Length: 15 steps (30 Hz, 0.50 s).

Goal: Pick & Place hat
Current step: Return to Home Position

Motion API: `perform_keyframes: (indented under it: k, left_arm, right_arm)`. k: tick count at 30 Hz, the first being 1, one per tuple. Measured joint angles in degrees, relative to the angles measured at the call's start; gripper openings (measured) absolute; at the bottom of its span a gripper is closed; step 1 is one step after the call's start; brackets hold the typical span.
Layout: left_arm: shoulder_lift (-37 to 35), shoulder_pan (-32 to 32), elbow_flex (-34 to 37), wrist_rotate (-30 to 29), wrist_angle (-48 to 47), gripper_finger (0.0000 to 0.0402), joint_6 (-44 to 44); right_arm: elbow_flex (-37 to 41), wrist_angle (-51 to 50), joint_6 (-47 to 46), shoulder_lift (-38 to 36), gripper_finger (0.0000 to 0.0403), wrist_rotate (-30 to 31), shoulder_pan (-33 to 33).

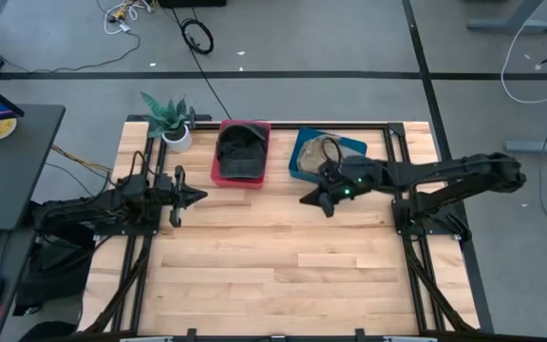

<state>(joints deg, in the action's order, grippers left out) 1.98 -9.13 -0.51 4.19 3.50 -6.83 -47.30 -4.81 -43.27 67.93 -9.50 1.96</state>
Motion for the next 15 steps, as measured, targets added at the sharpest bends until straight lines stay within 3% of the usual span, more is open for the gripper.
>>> perform_keyframes:
  k: [6,15]
  left_arm:
    - [0.00,0.00,0.00,-0.02,0.16,0.0003,0.00]
    - [0.00,0.00,-0.02,-0.04,0.09,0.0003,-0.02]
  right_arm:
    - [11.14,12.72,-5.95,-6.18,0.0002,-0.61,-3.66]
    - [21.20,14.64,-8.11,-23.76,0.0001,5.17,-7.49]
